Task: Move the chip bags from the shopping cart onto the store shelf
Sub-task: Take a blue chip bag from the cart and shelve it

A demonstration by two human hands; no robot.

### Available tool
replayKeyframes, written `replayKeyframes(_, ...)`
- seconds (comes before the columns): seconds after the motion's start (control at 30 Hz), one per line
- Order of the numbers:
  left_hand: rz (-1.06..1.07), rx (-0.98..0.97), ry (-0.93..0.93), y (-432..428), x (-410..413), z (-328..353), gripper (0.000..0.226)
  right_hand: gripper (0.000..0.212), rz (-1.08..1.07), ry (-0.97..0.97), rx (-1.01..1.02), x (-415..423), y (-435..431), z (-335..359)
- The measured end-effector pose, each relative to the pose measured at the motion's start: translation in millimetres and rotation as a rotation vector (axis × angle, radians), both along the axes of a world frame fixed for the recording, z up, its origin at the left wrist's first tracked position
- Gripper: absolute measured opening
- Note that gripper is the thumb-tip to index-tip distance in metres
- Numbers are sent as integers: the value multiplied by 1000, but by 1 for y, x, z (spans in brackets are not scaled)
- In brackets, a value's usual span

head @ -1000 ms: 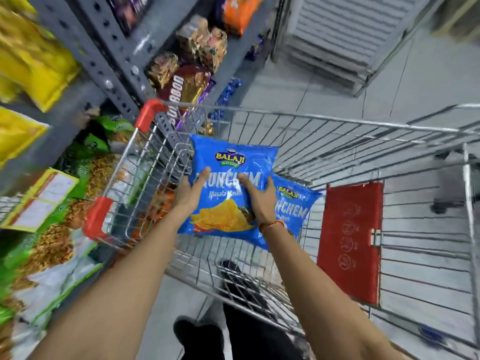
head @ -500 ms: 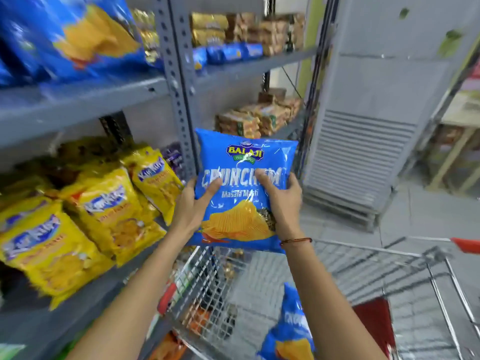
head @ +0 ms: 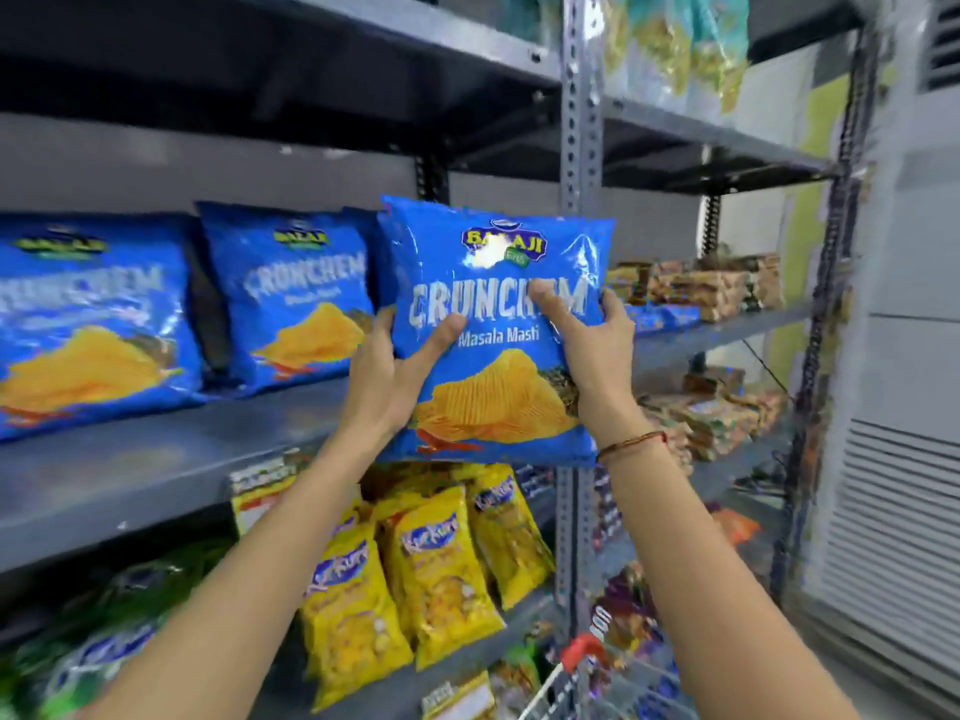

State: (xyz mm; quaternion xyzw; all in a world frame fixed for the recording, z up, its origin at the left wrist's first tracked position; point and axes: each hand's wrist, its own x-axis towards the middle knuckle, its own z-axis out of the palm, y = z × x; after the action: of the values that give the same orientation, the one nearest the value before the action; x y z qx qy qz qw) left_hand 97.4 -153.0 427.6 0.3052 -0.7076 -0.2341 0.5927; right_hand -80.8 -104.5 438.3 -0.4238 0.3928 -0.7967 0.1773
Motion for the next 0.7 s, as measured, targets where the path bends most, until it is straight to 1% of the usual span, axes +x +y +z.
replayKeyframes(0.03,34,-24,15,-4,10,8,69,49,16,26,-9,9,-9,10)
replayKeyframes(0.1,114,-45,45,-13,29,21,81,57,60,74,-24,28,-25,26)
replayKeyframes(0.17,146,-1,62,-21,48,31,93,65,112,104,-44,47,-41,39)
replayKeyframes(0.2,159,18,67,-23,57,35,94,70,141,114,-48,56,-50,43)
replayKeyframes(0.23,174,15,77,-26,65,37,90,71,168,123,-50,63,-59,47)
replayKeyframes(0.3,209,-9,89,-34,80,40,76,64,207,140,-62,77,-77,50)
replayKeyframes(0.37,259,-9,81,-42,91,40,67,57,226,150,-60,88,-95,50)
replayKeyframes(0.5,290,22,65,-62,108,39,66,53,270,175,-39,105,-125,48)
replayKeyframes(0.6,297,61,57,-74,113,36,64,36,253,190,-34,110,-143,42)
replayKeyframes(0.7,304,118,34,-85,116,29,65,29,239,213,-1,114,-153,34)
